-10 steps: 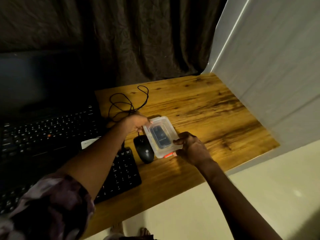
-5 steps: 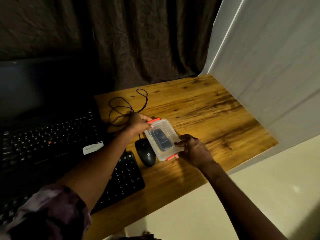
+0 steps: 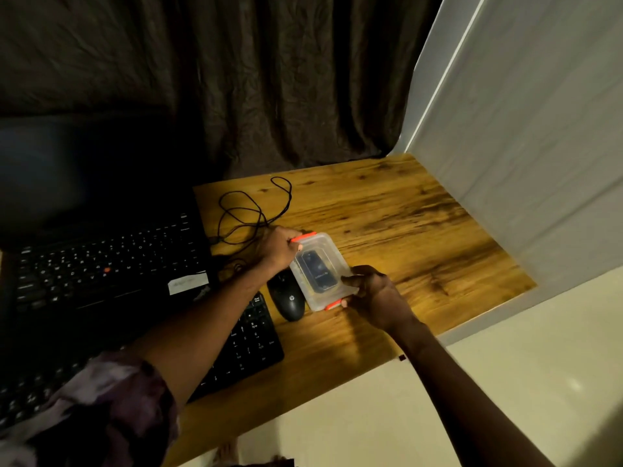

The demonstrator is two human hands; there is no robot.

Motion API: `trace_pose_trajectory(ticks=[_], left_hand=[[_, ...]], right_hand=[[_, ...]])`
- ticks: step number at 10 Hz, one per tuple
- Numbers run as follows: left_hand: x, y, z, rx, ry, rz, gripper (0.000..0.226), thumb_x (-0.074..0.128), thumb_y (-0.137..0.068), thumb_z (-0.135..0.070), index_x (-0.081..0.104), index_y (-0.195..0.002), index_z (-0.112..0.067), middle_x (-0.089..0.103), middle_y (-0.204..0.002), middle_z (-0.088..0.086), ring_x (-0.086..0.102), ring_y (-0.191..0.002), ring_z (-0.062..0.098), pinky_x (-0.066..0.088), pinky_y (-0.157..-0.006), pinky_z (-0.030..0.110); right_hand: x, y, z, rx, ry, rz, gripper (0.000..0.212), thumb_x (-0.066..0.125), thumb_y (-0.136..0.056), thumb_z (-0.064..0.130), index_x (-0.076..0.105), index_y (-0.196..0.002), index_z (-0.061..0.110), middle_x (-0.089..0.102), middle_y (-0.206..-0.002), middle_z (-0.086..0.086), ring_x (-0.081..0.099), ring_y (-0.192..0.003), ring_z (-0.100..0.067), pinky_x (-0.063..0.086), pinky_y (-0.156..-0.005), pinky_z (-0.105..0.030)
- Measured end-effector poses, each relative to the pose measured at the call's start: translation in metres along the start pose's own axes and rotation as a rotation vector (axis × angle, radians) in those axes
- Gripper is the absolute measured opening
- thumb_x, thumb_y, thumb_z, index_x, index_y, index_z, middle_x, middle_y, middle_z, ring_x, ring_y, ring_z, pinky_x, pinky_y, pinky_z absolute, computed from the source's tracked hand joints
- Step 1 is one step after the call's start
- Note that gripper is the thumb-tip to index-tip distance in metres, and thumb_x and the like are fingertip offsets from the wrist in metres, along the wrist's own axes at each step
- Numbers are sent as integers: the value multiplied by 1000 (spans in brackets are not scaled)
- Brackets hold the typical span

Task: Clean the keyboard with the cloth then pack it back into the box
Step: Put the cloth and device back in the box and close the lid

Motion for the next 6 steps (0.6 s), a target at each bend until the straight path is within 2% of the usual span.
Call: trace_pose_trajectory(ticks=[1,2,3,4,5,6], left_hand=[[5,6,1,-2,8,13,30,65,-92,-14,69,-122,-12,71,-116,7,64,-105,21,48,-88,27],[10,11,7,-28,-13,89,39,65,-93,-19,60,-131,-12,65,-124,10,61,-112,26,48,-91,32],[12,15,9,-13,-3,128,35,65,-93,-18,60,-127,-8,65,-120,10,61,-108,25,45,-82,27],[8,25,10,-38,6,143,41,68,-92,-16,58,-131,-8,64,-121,8,61,-110,25,50,-90,32],[9,31,16,-49,31,162,38,70,-89,-16,59,-125,-9,67,-117,9,63,-107,25,53,-91,39],[6,39,12,-43,49,203,48,68,-91,-18,50,-134,-8,62,-127,6,60,-116,26,50,-97,39]], right_hand=[[2,4,4,-30,12,-8,56,71,-74,46,56,-127,34,47,-139,0,51,-125,-22,50,-101,-43],[1,7,10,-9,-55,-15,53,73,-73,45,60,-123,29,52,-132,-1,55,-121,-25,51,-100,-42],[0,7,12,27,-158,-16,40,75,-80,25,64,-119,23,56,-129,-8,55,-119,-26,50,-100,-41],[-4,13,19,91,-279,-19,24,65,-87,12,65,-110,12,62,-119,-18,62,-100,-28,54,-84,-40],[1,16,20,176,-487,0,22,61,-90,14,65,-111,11,67,-105,-12,67,-85,-20,58,-67,-29],[-1,21,25,194,-537,-21,34,61,-91,15,61,-122,3,67,-108,-17,66,-81,-18,59,-64,-26]])
Point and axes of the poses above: each hand's wrist, its own y-axis away from the middle knuckle, its own x-axis out of the palm, z = x × y, the point moved 10 cm from there along -y, towards the middle knuckle
